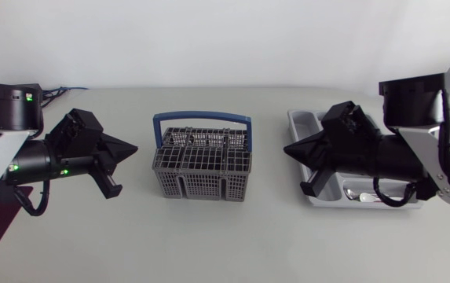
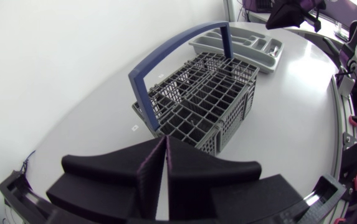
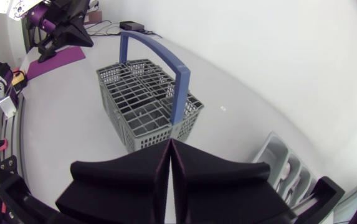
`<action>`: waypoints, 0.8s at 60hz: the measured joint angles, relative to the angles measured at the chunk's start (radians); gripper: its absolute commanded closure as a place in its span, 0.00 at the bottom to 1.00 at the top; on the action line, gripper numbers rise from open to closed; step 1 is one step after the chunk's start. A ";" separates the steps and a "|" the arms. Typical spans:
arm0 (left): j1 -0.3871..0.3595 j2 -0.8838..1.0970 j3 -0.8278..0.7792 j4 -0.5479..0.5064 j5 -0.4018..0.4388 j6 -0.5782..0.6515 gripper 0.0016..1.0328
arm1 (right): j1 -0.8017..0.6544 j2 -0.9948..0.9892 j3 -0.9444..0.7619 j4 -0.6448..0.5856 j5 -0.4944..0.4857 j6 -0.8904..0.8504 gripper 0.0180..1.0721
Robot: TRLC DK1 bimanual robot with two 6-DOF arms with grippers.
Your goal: Unload the cutlery basket into the drawer organizer.
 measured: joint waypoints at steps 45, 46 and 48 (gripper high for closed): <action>0.108 -0.305 -0.150 0.025 -0.128 -0.202 0.04 | -0.172 -0.433 -0.205 0.006 0.192 -0.021 0.04; 0.110 -0.324 -0.160 0.033 -0.130 -0.206 0.04 | -0.179 -0.447 -0.211 0.010 0.197 -0.017 0.04; 0.110 -0.357 -0.174 0.041 -0.134 -0.212 0.04 | -0.196 -0.478 -0.224 0.022 0.209 -0.006 0.04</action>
